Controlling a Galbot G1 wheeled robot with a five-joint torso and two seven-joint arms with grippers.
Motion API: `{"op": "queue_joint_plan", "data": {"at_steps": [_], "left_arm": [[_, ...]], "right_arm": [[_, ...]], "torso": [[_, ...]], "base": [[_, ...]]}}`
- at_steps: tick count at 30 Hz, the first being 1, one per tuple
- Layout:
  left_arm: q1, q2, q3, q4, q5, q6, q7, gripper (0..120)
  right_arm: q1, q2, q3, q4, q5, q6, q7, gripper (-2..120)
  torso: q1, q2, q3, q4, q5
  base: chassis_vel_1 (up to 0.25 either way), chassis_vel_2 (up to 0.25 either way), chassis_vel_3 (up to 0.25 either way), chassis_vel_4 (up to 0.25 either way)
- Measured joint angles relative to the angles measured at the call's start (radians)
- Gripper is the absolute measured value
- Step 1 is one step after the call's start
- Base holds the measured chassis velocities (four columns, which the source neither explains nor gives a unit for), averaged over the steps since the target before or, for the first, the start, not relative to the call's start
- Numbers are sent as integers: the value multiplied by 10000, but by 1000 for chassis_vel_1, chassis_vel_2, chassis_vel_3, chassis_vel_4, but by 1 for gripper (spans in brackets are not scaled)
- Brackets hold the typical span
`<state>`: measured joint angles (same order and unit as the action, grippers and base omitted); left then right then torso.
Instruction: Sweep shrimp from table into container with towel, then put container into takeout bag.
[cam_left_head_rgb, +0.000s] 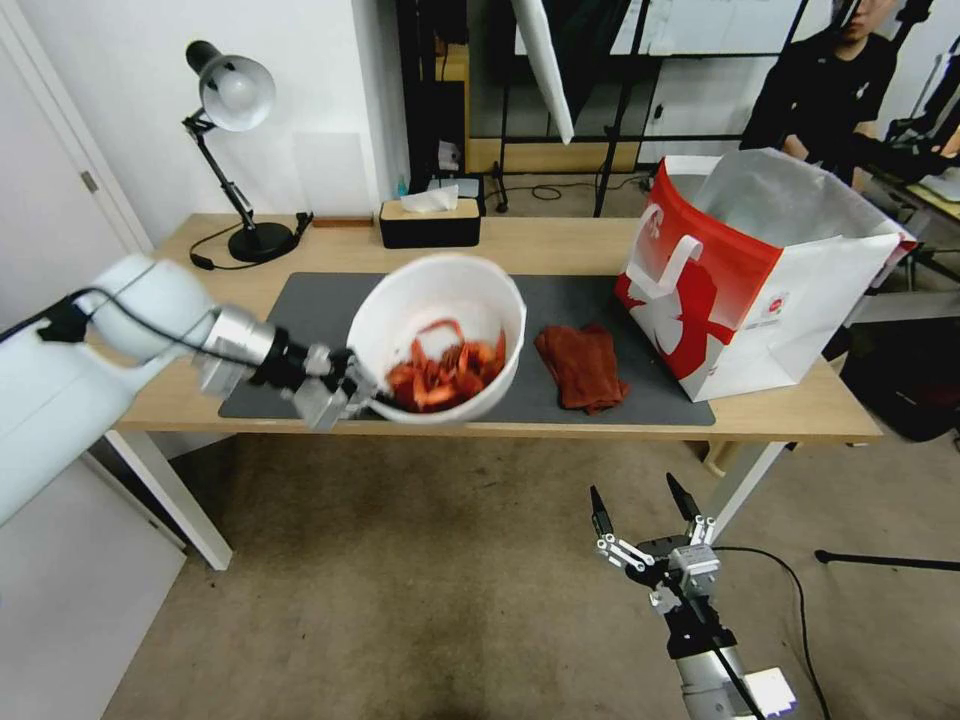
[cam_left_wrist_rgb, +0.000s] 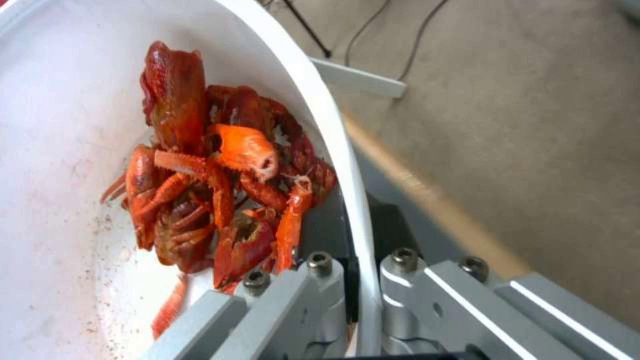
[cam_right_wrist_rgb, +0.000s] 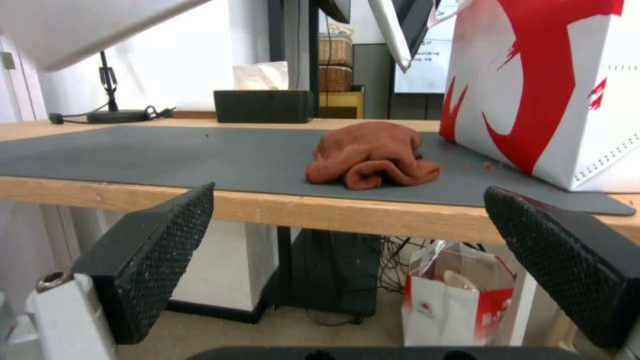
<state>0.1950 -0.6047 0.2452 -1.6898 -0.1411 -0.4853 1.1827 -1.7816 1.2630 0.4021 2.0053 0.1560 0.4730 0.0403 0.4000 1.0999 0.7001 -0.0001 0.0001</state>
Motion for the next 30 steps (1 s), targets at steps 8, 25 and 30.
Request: {"op": "queue_joint_plan", "data": {"at_steps": [8,25,30], "left_arm": [[-1703,-1534,1567,1533,39,120,-319,0],[-4322,-4734,2812,4288,302,88,-927,0],[-4849,-5683,2948,5164,381,-5,-1214,0]], "right_arm": [[9,86,-102,-161,-9,114,-15,100],[-67,332,-110,-262,-74,358,-40,100],[-123,372,-101,-325,-110,450,-46,100]], "torso": [[1,0,0,1,0],[1,0,0,-2,2],[-1,2,-1,0,1]], "base": [[0,0,0,0],[0,0,0,0],[0,0,0,0]]}}
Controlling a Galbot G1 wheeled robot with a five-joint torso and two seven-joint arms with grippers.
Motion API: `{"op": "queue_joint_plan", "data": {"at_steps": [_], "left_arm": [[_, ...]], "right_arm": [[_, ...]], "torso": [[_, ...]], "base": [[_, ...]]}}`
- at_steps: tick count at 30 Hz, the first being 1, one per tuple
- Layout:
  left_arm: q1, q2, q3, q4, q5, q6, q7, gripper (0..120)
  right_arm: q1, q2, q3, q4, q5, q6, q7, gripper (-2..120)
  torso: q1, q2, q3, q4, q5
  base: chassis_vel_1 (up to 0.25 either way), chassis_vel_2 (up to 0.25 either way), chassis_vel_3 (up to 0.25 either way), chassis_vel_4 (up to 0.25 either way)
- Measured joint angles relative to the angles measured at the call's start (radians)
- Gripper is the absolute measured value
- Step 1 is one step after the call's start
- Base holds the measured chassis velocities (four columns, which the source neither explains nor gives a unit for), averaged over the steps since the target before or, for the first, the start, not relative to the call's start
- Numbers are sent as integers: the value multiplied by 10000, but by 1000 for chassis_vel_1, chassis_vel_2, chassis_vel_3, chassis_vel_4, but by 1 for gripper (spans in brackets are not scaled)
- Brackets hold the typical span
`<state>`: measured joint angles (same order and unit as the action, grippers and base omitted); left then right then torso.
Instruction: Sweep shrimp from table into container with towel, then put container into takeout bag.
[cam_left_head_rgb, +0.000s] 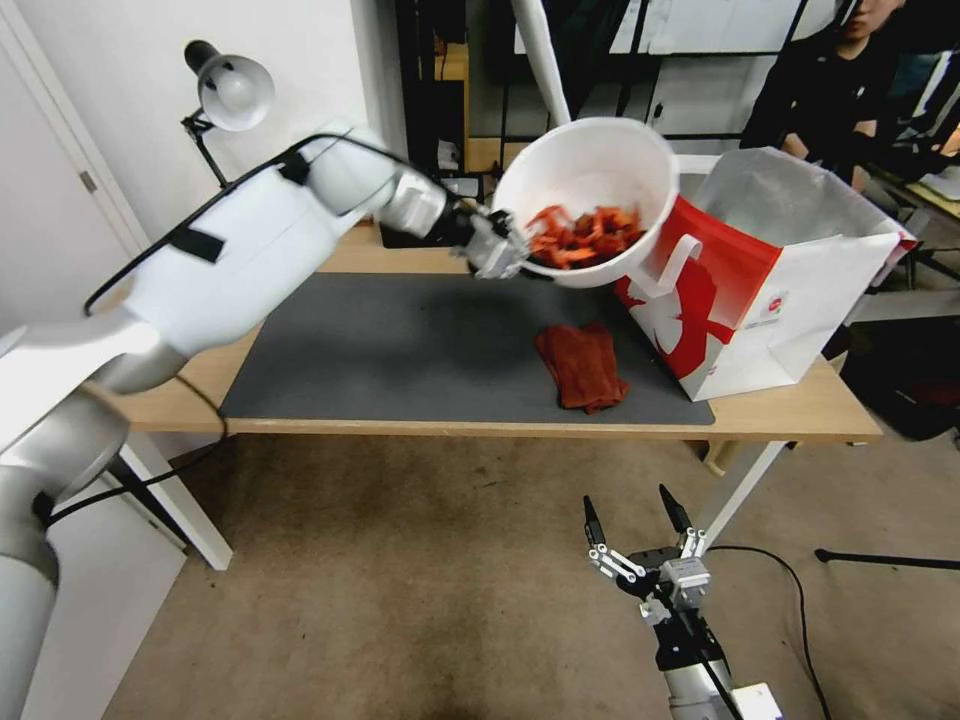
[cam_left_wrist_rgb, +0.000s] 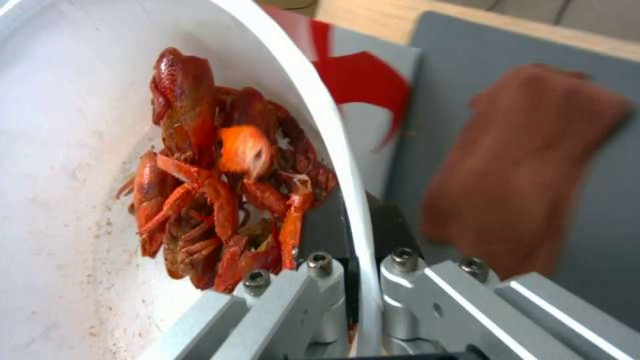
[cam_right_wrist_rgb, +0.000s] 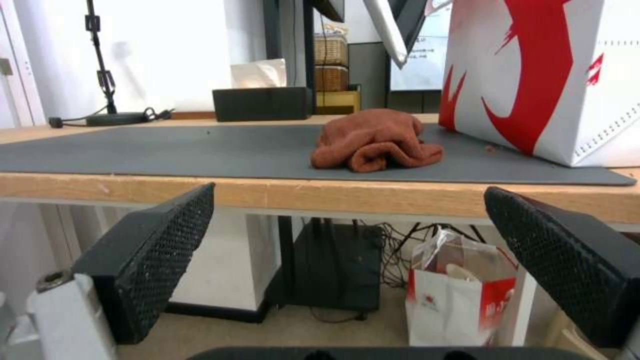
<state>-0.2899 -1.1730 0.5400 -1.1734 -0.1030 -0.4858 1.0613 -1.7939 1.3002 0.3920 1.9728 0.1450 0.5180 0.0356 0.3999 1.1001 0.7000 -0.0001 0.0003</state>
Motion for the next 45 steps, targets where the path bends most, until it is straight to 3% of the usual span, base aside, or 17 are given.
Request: {"op": "queue_joint_plan", "data": {"at_steps": [2,5,12,15,26,45], "left_arm": [[-44,-101,0,135,4,-27,-47,0],[-350,-806,-155,1169,113,-145,-314,0],[-790,-1344,-196,2122,236,-293,-456,0],[-1025,-1762,-165,2498,246,-346,-676,0],[-1208,-3026,-165,2960,216,-337,-1102,0],[-1229,-4323,448,3193,89,-368,-1437,0]], "right_arm": [[-7,3,-1,-9,0,9,-1,100],[-17,12,-17,-68,1,64,-3,100],[-26,14,-76,-132,3,114,-22,100],[-1,22,-120,-166,1,117,-27,100],[108,49,-236,-205,-71,35,-29,100],[74,8,-148,-268,19,43,-38,100]], "torso": [[0,0,0,0,1],[1,-1,1,-1,-1],[1,-1,1,4,-3],[0,-1,0,2,-2],[0,-1,0,-1,0],[0,-1,0,0,0]], "base": [[0,0,0,0],[0,0,0,0],[0,0,0,0],[0,0,0,0],[0,0,0,0],[0,0,0,0]]}}
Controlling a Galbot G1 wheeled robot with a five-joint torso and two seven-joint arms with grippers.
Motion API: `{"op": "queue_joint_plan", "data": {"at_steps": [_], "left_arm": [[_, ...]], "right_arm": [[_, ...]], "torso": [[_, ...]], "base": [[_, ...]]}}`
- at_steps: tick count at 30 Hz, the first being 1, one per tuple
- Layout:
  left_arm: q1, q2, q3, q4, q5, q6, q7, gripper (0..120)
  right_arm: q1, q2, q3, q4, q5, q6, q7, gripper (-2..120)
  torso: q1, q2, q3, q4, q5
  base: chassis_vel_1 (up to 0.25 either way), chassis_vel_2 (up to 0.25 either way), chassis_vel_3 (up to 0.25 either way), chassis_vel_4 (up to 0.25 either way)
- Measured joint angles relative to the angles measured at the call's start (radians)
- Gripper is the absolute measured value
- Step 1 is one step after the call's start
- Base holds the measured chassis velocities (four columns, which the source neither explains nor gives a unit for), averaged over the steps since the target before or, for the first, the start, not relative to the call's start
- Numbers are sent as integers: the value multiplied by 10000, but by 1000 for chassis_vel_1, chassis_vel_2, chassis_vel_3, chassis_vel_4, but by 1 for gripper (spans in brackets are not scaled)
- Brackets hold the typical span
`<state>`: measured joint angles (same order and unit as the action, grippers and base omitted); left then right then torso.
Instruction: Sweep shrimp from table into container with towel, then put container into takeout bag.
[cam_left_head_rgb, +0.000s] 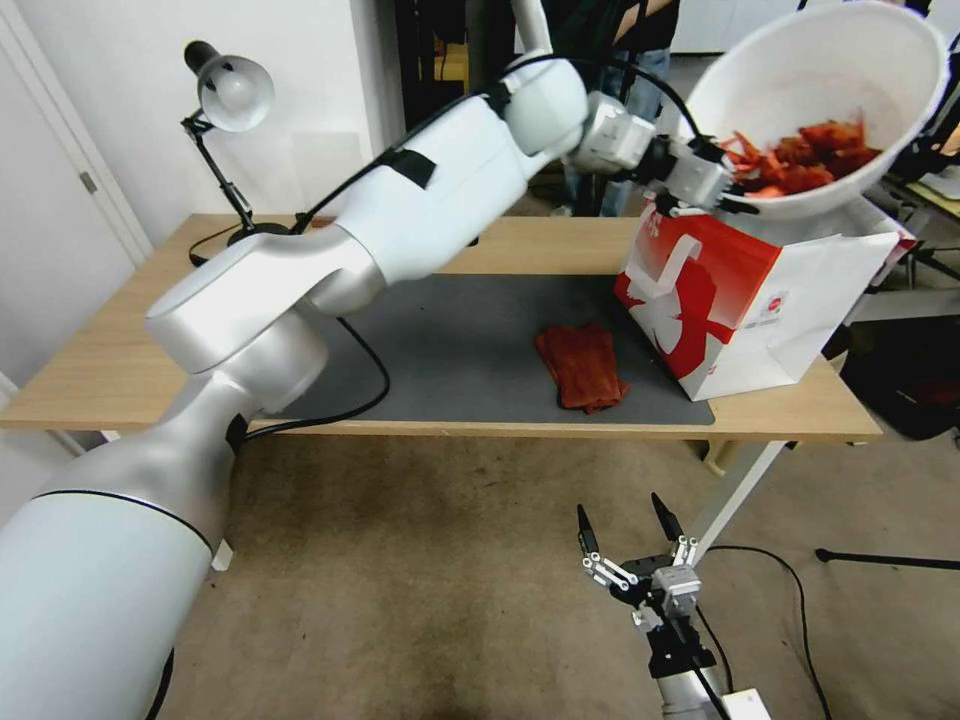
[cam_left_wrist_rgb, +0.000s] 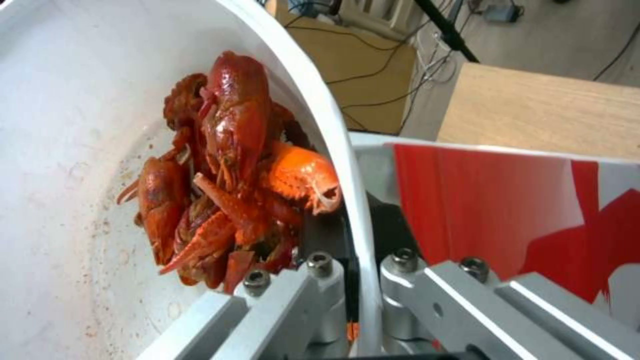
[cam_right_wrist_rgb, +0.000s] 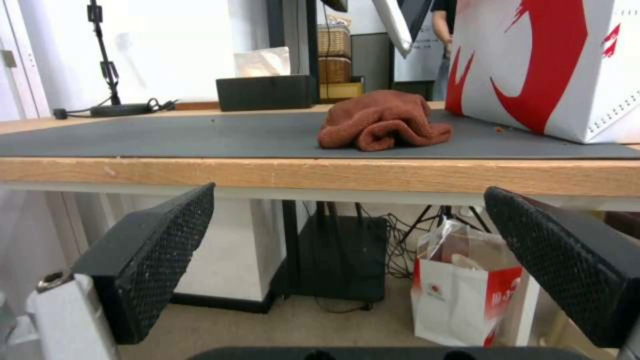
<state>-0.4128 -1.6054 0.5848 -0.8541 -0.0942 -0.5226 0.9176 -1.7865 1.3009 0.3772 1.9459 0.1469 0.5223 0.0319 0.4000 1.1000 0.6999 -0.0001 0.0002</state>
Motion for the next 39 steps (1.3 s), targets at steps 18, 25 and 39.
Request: {"op": "queue_joint_plan", "data": {"at_steps": [18,25,39], "left_arm": [[38,-13,402,357,8,142,-131,0],[55,187,616,216,-61,268,-546,19],[-10,248,836,-54,-530,440,-996,64]], "right_arm": [[-9,-148,28,-38,139,82,-55,100],[30,-141,16,-106,143,97,-80,100],[69,-102,-16,-149,74,87,-110,100]], "torso": [[0,0,0,-1,-3],[1,0,0,2,-3],[0,0,0,1,-3]], "base": [[0,0,0,0],[0,0,0,0],[0,0,0,0]]}}
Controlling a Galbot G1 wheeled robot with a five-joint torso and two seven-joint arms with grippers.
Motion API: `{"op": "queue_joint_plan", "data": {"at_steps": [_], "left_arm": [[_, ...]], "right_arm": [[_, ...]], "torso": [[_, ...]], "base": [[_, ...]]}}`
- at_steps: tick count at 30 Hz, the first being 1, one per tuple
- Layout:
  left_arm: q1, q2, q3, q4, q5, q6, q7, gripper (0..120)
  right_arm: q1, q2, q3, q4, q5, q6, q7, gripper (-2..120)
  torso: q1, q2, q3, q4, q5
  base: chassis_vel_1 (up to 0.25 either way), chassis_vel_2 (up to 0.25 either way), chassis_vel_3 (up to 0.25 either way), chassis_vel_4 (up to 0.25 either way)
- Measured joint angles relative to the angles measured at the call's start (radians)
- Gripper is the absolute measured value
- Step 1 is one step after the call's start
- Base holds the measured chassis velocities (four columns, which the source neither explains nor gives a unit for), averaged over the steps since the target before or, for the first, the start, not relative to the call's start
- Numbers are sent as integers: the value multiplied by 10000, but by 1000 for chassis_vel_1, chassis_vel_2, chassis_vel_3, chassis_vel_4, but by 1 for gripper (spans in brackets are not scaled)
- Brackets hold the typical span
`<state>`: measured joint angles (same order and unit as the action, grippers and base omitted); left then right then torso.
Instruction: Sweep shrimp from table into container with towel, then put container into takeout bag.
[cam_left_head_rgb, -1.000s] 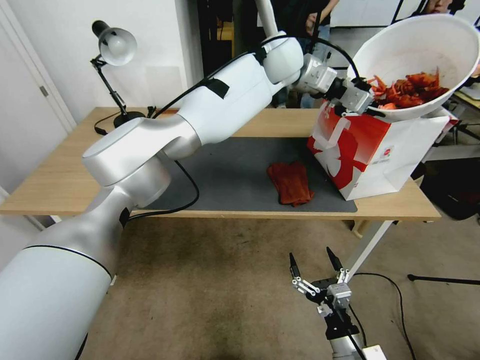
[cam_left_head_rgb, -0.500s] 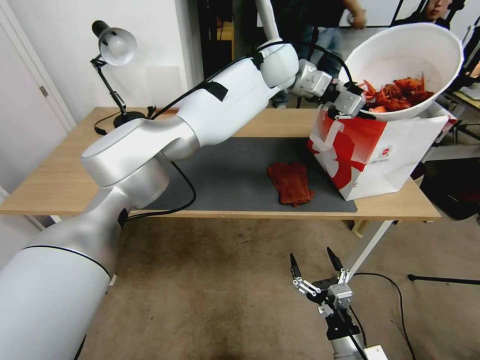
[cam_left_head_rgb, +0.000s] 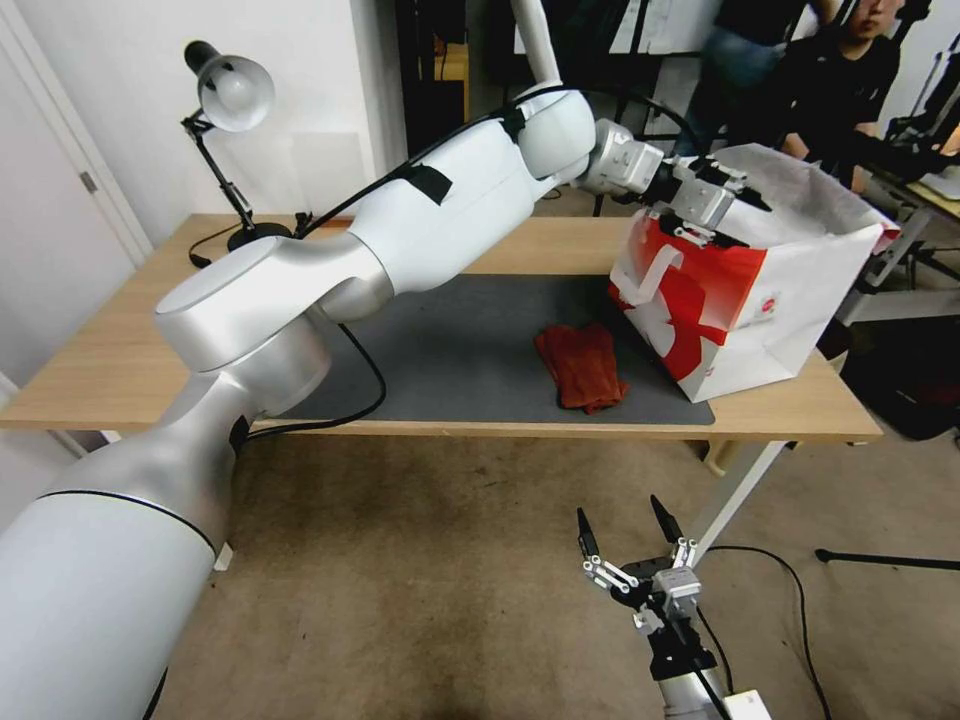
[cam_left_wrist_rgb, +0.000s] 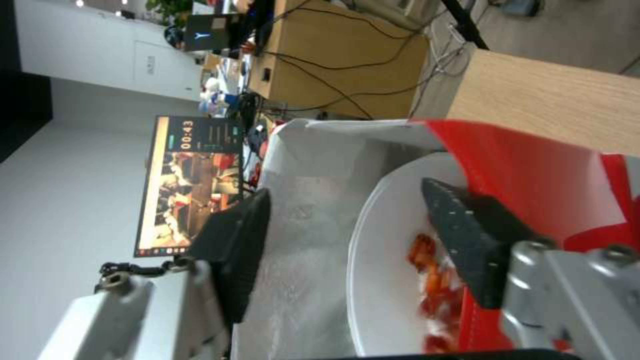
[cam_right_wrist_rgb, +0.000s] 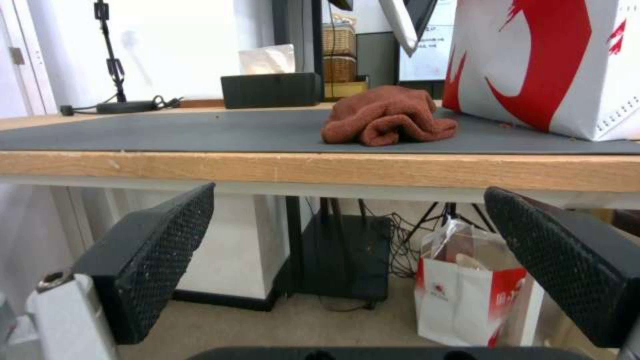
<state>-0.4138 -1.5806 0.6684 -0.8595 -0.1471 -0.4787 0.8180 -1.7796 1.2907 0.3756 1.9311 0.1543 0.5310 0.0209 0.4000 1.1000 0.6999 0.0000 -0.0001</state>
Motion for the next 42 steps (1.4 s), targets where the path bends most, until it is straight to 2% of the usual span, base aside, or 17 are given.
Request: {"op": "queue_joint_plan", "data": {"at_steps": [6,8,10,12,13,16,19,20,21,22,23,24,26,30,37,40,42], "left_arm": [[-7,106,93,-22,-544,361,-524,87],[8,343,479,-169,-1644,1014,-1511,96],[22,437,645,-255,-2035,1236,-1856,98],[145,985,1322,-880,-4028,2458,-3293,100],[145,985,1322,-880,-4028,2458,-3293,100],[264,1356,1507,-1376,-5251,3250,-3793,100],[475,1825,1565,-2239,-7244,4320,-4714,100],[475,1825,1565,-2239,-7244,4320,-4714,100],[584,2026,1560,-2723,-8121,4828,-5444,100],[908,2397,1369,-3765,-9484,5519,-7094,100],[1142,2610,1198,-4339,-9990,5776,-7898,100],[1142,2610,1198,-4339,-9990,5776,-7898,100],[1650,2943,811,-5200,-10406,5988,-9058,100],[2506,3335,270,-5956,-10218,5643,-10074,100],[2863,3503,46,-6280,-10074,5509,-10527,100],[4021,4142,-563,-7284,-9264,5272,-11774,100],[4487,4462,-800,-7714,-8868,5239,-12067,100]], "right_arm": [[30,12,-73,-9,-24,-46,-7,100],[61,19,-103,-36,-35,-53,-9,100],[70,21,-110,-43,-40,-53,-9,100],[84,28,-132,-52,-51,-56,-9,100],[84,28,-132,-52,-51,-56,-9,100],[80,22,-128,-51,-73,-56,-8,100],[27,-40,-87,-31,-79,-54,-6,100],[27,-40,-87,-31,-79,-54,-6,100],[21,-54,-86,-31,-79,-52,-7,100],[24,-47,-98,-25,-79,-51,-5,100],[26,-39,-104,1,-80,-51,-1,100],[26,-39,-104,1,-80,-51,-1,100],[22,-44,-107,52,-74,-51,5,100],[-66,-31,4,138,-58,-33,18,100],[-94,-17,35,171,-52,-22,25,100],[-120,-10,100,262,-43,-15,42,100],[-124,-7,106,293,-40,-14,47,100]], "torso": [[0,0,0,-1,1],[0,0,0,-1,1],[0,0,0,-2,1],[1,-1,0,0,0],[1,-1,0,0,0],[0,-2,0,3,-1],[0,-2,0,0,-1],[0,-2,0,0,-1],[0,-2,0,-1,1],[1,-2,0,-1,2],[1,-1,0,-2,3],[1,-1,0,-2,3],[-1,-2,0,-1,1],[0,-1,0,1,-3],[1,-1,0,-4,-3],[0,-1,0,0,-3],[0,0,-1,-2,-2]], "base": [[0,0,0,0],[0,0,0,0],[0,0,0,0],[0,0,0,0],[0,0,0,0],[0,0,0,0],[0,0,0,0],[0,0,0,0],[0,0,0,0],[0,0,0,0],[0,0,0,0],[0,0,0,0],[0,0,0,0],[0,0,0,0],[0,0,0,0],[0,0,0,0],[0,0,0,0]]}}
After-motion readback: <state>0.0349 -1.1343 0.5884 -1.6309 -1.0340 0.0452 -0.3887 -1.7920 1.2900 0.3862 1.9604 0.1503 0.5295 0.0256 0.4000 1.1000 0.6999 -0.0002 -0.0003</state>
